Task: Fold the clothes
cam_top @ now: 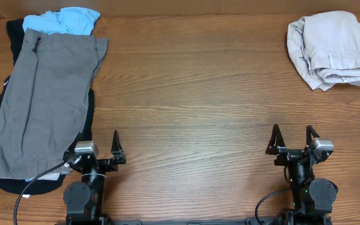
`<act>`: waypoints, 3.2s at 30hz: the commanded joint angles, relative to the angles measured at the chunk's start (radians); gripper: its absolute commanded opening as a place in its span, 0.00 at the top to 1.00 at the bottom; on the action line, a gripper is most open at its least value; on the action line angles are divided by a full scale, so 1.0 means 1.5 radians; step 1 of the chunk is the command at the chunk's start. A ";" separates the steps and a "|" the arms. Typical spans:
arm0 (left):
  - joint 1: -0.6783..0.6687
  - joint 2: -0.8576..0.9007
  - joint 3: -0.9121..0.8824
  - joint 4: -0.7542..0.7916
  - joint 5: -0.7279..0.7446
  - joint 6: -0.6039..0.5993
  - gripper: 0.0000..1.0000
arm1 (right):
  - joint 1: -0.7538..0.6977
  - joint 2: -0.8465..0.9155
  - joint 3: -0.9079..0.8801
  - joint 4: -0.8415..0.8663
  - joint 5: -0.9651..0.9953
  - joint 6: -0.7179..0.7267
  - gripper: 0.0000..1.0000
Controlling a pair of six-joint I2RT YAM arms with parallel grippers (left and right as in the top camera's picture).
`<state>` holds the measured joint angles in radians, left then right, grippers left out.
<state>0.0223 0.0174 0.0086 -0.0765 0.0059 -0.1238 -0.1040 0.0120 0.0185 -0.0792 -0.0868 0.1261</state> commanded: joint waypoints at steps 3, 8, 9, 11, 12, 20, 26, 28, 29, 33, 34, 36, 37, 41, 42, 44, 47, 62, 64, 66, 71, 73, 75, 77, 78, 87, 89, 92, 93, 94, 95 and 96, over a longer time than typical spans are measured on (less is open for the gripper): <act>0.007 -0.009 -0.003 -0.001 -0.005 0.009 0.00 | 0.002 -0.006 -0.007 0.002 0.029 -0.007 0.00; 0.007 -0.009 -0.003 0.001 -0.023 0.010 0.00 | 0.003 -0.006 -0.007 0.001 0.028 -0.007 0.00; 0.007 -0.009 -0.003 0.001 -0.021 0.010 0.00 | 0.003 -0.006 -0.007 0.001 0.028 -0.007 0.00; 0.007 -0.009 -0.003 0.002 -0.021 0.010 0.00 | 0.002 -0.006 -0.007 0.002 0.027 -0.007 0.00; 0.007 -0.009 -0.003 0.002 -0.021 0.009 0.00 | 0.003 -0.006 -0.007 0.002 0.027 -0.007 0.00; 0.007 -0.009 -0.003 0.006 -0.021 0.007 0.00 | 0.003 -0.006 -0.007 0.002 0.027 -0.006 0.00; 0.007 -0.009 -0.002 0.121 0.171 -0.030 0.00 | 0.003 -0.006 -0.004 0.077 -0.113 -0.006 0.00; 0.007 -0.009 0.001 0.126 0.171 -0.030 0.00 | 0.003 -0.005 0.008 0.066 -0.142 0.005 0.00; 0.007 -0.008 0.007 0.120 0.164 -0.030 0.00 | 0.003 -0.001 0.020 0.053 -0.154 0.006 0.00; 0.007 0.028 0.055 0.075 0.125 -0.040 0.00 | 0.003 0.040 0.072 0.040 -0.187 0.006 0.00; 0.007 0.042 0.069 0.065 0.120 -0.040 0.00 | 0.003 0.055 0.088 0.037 -0.195 0.006 0.00; 0.007 0.086 0.107 0.048 0.110 -0.039 0.00 | 0.003 0.091 0.125 0.026 -0.205 0.006 0.00; 0.007 0.117 0.131 0.043 0.108 -0.037 0.00 | 0.003 0.123 0.157 0.017 -0.214 0.006 0.00; 0.007 0.290 0.266 0.004 0.094 -0.016 0.00 | 0.003 0.260 0.286 -0.037 -0.256 0.006 0.00; 0.007 0.342 0.315 -0.027 0.094 -0.003 0.00 | 0.003 0.312 0.335 -0.068 -0.268 0.012 0.00; 0.007 0.456 0.434 -0.119 0.094 0.036 0.00 | 0.003 0.399 0.428 -0.140 -0.276 0.028 0.00; 0.007 0.594 0.594 -0.269 0.094 0.104 0.00 | 0.003 0.511 0.535 -0.238 -0.290 0.028 0.00; 0.044 0.998 0.814 -0.385 0.117 0.090 0.00 | 0.003 0.835 0.681 -0.310 -0.449 0.033 0.00; 0.067 1.010 0.814 -0.375 0.097 0.089 0.02 | 0.003 0.848 0.681 -0.315 -0.449 0.020 0.00; 0.093 1.018 0.814 -0.358 0.046 0.087 0.05 | 0.003 0.859 0.681 -0.317 -0.447 0.018 0.01; 0.145 1.021 0.814 -0.302 0.006 0.088 0.11 | 0.003 0.874 0.681 -0.317 -0.441 0.015 0.03; 0.162 1.022 0.814 -0.285 0.004 0.088 0.14 | 0.003 0.877 0.681 -0.319 -0.433 0.016 0.04; 0.182 1.022 0.814 -0.273 -0.017 0.077 0.15 | 0.003 0.879 0.681 -0.320 -0.426 0.016 0.05; 0.210 1.027 0.814 -0.256 -0.028 0.062 0.15 | 0.003 0.880 0.681 -0.323 -0.424 0.015 0.05; 0.236 1.036 0.814 -0.239 -0.019 0.062 0.16 | 0.003 0.880 0.681 -0.328 -0.419 0.015 0.05; 0.284 1.171 0.827 -0.224 -0.080 0.098 0.18 | 0.003 0.880 0.677 -0.351 -0.384 0.015 0.06; 0.300 1.200 0.845 -0.220 -0.097 0.122 0.18 | 0.003 0.880 0.677 -0.357 -0.367 0.012 0.06; 0.313 1.222 0.871 -0.218 -0.128 0.156 0.19 | 0.003 0.880 0.677 -0.360 -0.356 0.012 0.06; 0.315 1.228 0.878 -0.213 -0.139 0.172 0.19 | 0.003 0.880 0.677 -0.360 -0.356 0.012 0.06; 0.317 1.231 0.882 -0.204 -0.149 0.188 0.19 | 0.003 0.880 0.677 -0.360 -0.356 0.012 0.06; 0.317 1.234 0.882 -0.193 -0.159 0.211 0.20 | 0.003 0.880 0.677 -0.360 -0.356 0.012 0.06; 0.317 1.238 0.882 -0.179 -0.166 0.236 0.20 | 0.003 0.880 0.677 -0.360 -0.356 0.012 0.06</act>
<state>0.4965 1.8530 1.2976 -0.3756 -0.1719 0.1097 -0.1040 1.3319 1.0100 -0.6216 -0.6346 0.1562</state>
